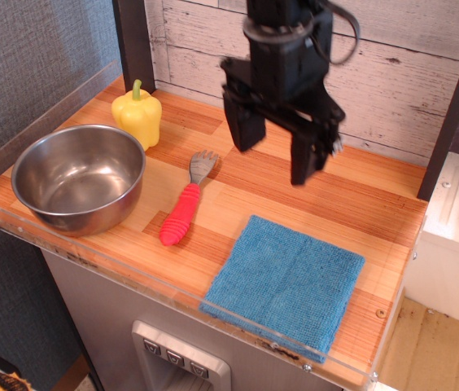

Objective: Move the blue towel to the bottom right corner of the table.

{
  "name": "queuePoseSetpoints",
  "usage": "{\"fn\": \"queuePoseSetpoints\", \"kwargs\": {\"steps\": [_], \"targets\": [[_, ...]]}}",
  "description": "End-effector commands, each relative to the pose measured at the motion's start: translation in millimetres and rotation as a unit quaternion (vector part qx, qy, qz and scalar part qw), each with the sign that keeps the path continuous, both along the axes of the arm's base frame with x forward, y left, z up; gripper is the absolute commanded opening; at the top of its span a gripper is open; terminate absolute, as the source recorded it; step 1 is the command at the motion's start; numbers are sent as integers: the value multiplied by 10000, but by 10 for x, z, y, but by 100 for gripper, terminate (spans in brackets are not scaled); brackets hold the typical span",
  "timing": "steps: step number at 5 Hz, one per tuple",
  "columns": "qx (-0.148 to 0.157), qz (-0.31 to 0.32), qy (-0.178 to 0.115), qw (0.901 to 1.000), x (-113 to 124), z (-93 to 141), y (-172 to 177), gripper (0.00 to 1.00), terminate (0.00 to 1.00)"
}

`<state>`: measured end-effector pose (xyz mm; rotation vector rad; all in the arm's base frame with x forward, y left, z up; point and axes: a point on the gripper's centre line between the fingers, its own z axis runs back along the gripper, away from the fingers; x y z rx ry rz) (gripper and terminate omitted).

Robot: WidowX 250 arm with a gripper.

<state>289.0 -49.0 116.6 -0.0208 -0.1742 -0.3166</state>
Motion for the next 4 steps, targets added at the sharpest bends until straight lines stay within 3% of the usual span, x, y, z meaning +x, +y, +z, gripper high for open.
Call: {"fn": "queuePoseSetpoints", "kwargs": {"steps": [1,4], "targets": [[13,761,-340,9965,-26,100,180,100,0],[-26,1036,-358,9940,-59,62,213,100,0]]}}
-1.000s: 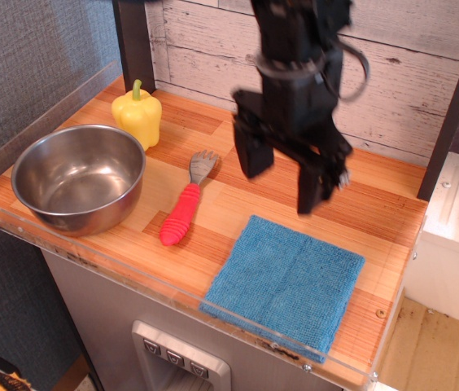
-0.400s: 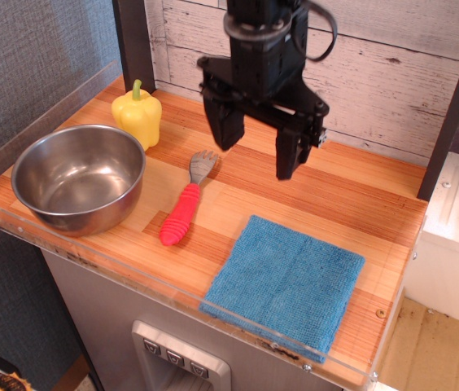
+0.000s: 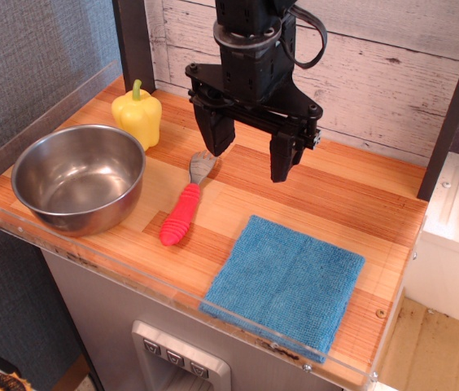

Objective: Move the blue towel to the bottom right corner of the table.

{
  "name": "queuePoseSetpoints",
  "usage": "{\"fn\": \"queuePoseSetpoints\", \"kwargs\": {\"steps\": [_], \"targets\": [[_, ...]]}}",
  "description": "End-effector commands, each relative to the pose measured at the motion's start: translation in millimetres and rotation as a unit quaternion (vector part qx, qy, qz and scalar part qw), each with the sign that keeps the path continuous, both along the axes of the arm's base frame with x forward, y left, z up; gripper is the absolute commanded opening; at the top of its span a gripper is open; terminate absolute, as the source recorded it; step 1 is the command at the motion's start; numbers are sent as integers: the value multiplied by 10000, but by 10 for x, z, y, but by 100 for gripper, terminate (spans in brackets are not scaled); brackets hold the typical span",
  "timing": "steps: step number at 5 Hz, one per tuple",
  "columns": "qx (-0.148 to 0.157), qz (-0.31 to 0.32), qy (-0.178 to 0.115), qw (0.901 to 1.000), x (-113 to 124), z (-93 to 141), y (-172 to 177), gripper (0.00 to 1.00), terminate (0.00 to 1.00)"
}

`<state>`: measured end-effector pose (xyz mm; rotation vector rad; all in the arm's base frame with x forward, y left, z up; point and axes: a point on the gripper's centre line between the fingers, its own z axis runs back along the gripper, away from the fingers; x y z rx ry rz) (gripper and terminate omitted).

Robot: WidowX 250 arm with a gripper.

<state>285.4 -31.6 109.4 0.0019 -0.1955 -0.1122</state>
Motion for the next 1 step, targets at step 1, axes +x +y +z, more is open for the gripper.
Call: {"fn": "queuePoseSetpoints", "kwargs": {"steps": [1], "targets": [[-7,11,-254,9997,-23,134,40,100,100]]}}
